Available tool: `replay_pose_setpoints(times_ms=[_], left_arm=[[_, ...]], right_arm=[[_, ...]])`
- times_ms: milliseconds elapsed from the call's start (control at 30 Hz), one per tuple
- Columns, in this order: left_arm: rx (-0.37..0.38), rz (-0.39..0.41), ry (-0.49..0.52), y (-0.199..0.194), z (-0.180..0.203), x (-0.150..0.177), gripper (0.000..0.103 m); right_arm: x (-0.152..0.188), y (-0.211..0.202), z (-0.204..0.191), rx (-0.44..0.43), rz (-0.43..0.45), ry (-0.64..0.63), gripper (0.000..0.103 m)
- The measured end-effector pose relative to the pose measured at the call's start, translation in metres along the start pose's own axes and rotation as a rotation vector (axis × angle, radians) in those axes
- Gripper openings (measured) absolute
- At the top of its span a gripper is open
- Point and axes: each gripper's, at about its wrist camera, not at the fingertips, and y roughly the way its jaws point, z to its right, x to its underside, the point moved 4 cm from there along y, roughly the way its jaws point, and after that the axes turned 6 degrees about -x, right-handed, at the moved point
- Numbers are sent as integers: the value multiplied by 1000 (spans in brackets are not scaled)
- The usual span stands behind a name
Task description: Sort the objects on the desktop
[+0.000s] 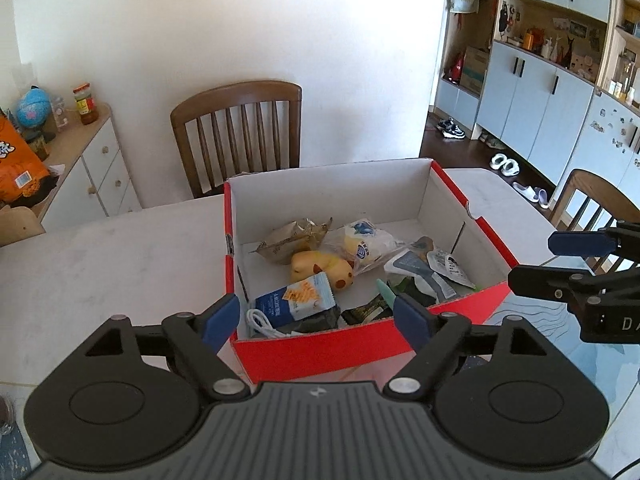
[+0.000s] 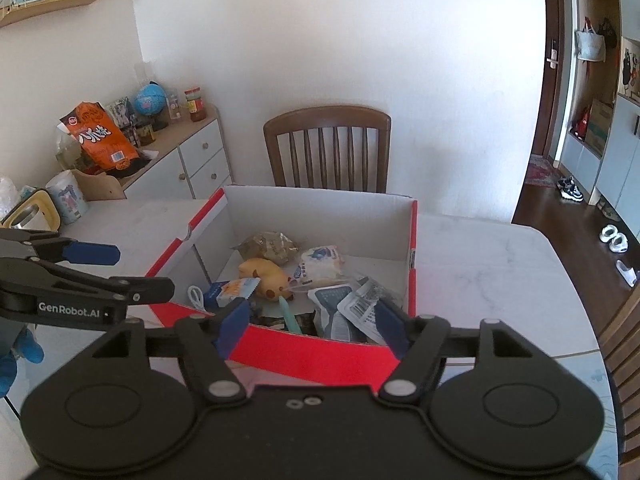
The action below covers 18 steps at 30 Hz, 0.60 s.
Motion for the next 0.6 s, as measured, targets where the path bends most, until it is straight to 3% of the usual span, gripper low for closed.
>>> replay_pose_setpoints(times_ms=[167, 233, 600], left_arm=[[-4, 23, 7, -12, 2, 4, 86], [-5, 29, 1, -16, 2, 5, 86], [-39, 27, -30, -32, -3, 10, 86]], right_arm=[[2, -6, -5, -24, 28, -17, 87], [3, -10, -6, -29, 47, -15, 100], [6, -22, -7, -50, 52, -12, 103]])
